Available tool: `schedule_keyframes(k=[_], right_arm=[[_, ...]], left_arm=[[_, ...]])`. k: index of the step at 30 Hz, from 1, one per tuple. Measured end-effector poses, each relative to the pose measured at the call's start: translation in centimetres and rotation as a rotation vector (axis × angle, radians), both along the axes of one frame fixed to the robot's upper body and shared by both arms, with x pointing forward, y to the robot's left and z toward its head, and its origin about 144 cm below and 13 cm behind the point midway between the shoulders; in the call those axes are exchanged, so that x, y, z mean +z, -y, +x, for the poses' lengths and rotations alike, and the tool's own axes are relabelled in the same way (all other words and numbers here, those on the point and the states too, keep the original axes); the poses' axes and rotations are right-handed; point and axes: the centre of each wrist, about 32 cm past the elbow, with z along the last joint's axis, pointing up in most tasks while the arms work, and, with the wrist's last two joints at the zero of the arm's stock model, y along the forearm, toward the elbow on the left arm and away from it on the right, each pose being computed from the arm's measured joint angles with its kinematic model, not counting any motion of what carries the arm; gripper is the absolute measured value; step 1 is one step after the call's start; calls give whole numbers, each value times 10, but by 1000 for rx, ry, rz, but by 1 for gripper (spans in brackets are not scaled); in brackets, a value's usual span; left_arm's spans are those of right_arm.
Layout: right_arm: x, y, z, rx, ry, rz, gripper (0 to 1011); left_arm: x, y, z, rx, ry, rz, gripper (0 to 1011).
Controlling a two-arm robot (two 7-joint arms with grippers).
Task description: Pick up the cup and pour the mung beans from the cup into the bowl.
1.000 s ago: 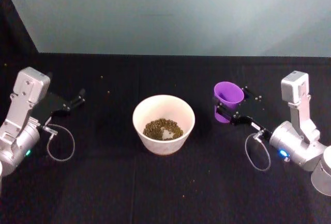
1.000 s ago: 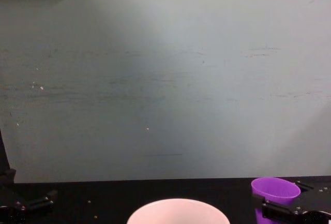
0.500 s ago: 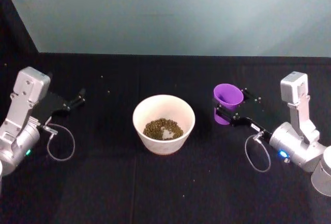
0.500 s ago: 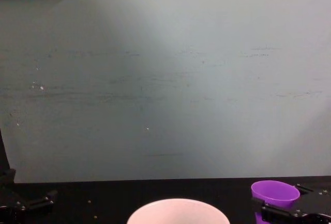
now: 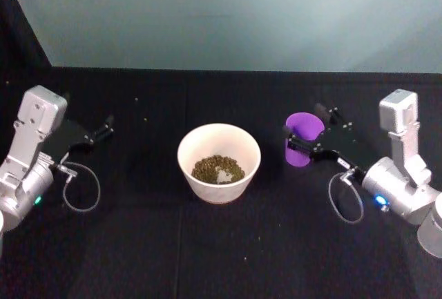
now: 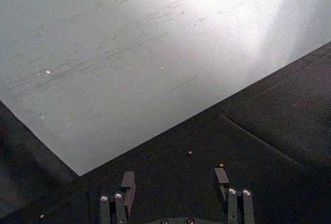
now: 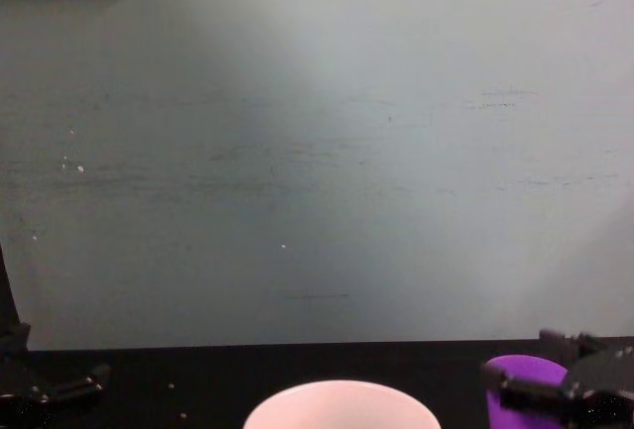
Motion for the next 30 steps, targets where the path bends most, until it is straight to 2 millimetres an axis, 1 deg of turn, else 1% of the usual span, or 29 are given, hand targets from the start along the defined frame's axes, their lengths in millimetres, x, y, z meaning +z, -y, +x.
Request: schedule_keyframes(k=[3, 7, 8, 12, 14, 18, 21, 25, 30], right_arm=[[7, 1, -4, -12, 18, 18, 1003], [25, 3, -15, -58, 67, 45, 1003], [30, 4, -20, -89, 81, 49, 1003], [38, 7, -29, -169, 102, 46, 1003], [43, 11, -36, -241, 110, 33, 1003], [43, 16, -43, -363, 110, 0, 1003], [38, 20, -47, -473, 107, -24, 1003], [30, 26, -47, -556, 101, -37, 1002], [21, 31, -45, -595, 104, -35, 1003]], left_arm=[[0, 0, 0, 0, 0, 0, 1000], [0, 0, 0, 0, 0, 0, 1000], [0, 0, 0, 0, 0, 0, 1000], [0, 0, 0, 0, 0, 0, 1000], [0, 0, 0, 0, 0, 0, 1000], [0, 0, 0, 0, 0, 0, 1000], [0, 0, 0, 0, 0, 0, 1000], [0, 0, 0, 0, 0, 0, 1000], [0, 0, 0, 0, 0, 0, 1000]])
